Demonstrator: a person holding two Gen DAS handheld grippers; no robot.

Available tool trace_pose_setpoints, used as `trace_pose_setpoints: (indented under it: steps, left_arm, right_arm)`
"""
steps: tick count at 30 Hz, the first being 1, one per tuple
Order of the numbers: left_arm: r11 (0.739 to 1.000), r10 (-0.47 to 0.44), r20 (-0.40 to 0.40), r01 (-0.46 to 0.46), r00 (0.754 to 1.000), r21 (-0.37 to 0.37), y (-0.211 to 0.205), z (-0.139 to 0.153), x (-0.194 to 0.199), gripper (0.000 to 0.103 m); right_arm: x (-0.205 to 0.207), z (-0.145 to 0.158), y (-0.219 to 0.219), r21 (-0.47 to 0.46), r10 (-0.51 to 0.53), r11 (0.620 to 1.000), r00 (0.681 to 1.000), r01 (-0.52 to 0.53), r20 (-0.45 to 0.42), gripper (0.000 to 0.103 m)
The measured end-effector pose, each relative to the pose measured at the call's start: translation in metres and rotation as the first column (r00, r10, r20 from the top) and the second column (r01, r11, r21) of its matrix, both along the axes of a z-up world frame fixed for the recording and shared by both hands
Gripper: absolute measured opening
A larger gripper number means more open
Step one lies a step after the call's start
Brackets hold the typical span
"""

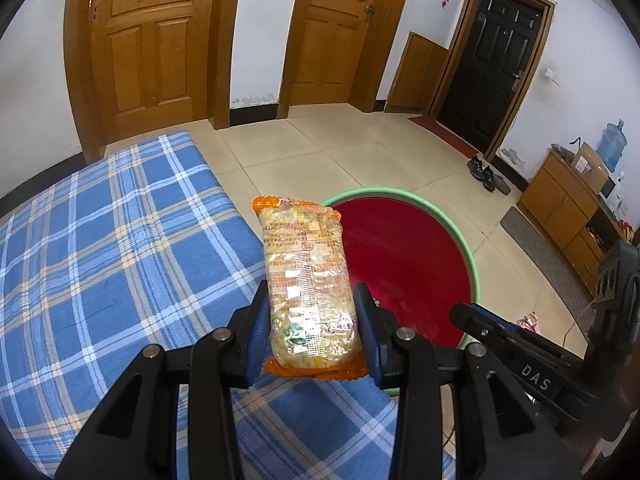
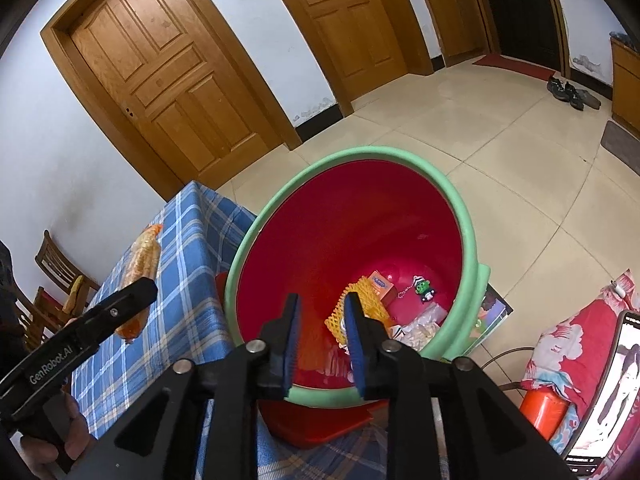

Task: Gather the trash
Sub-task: 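Open both grippers to drop the snack bag and wrapper into the bucket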

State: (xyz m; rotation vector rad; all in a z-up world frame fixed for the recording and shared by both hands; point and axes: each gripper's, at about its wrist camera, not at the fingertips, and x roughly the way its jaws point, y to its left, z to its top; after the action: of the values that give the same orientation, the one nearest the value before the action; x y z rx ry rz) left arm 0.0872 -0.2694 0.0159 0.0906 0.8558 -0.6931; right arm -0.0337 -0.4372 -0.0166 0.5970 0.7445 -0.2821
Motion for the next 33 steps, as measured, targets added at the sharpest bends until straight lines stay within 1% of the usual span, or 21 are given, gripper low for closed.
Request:
trace_pose_setpoints:
  steps: [2, 3, 14, 22, 24, 26, 27, 33]
  left_arm:
    - [1.0, -0.005, 0.001, 0.005, 1.0, 0.001, -0.002, 0.0, 0.0, 0.04]
    - [1.0, -0.007, 0.002, 0.007, 1.0, 0.001, -0.003, 0.0, 0.0, 0.04]
    - [1.0, -0.029, 0.0, 0.029, 1.0, 0.007, -0.013, -0.002, 0.0, 0.04]
    - [0.997, -0.076, -0.007, 0.076, 0.997, 0.016, -0.031, -0.007, 0.0, 0.04]
    - [0.996, -0.083, -0.01, 0.083, 0.997, 0.013, -0.034, -0.008, -0.002, 0.043]
    - [0.997, -0.082, -0.012, 0.082, 0.997, 0.012, -0.036, -0.008, -0.002, 0.055]
    - [0.997, -0.08, -0.011, 0.08, 0.997, 0.011, -0.036, -0.008, -0.002, 0.057]
    - [0.998, -0.065, -0.013, 0.065, 0.998, 0.01, -0.032, -0.006, -0.002, 0.057]
  right_arm:
    - [-0.001, 0.001, -0.002, 0.005, -0.006, 1.0, 1.0, 0.006, 0.007, 0.036]
    - [-0.002, 0.001, -0.002, 0.007, -0.01, 1.0, 1.0, 0.01, 0.011, 0.037]
    - [-0.005, 0.005, -0.008, 0.002, -0.035, 0.999, 0.999, 0.034, 0.023, 0.037]
    - [-0.01, 0.01, -0.013, -0.002, -0.065, 0.998, 0.997, 0.065, 0.03, 0.037]
    - [-0.011, 0.011, -0.015, -0.002, -0.072, 0.997, 0.997, 0.072, 0.032, 0.039]
    - [-0.012, 0.011, -0.016, -0.002, -0.077, 0.997, 0.997, 0.077, 0.033, 0.04]
    - [-0.012, 0.011, -0.016, -0.002, -0.078, 0.997, 0.996, 0.078, 0.033, 0.042]
    - [-0.013, 0.012, -0.017, 0.0, -0.08, 0.997, 0.996, 0.08, 0.032, 0.047]
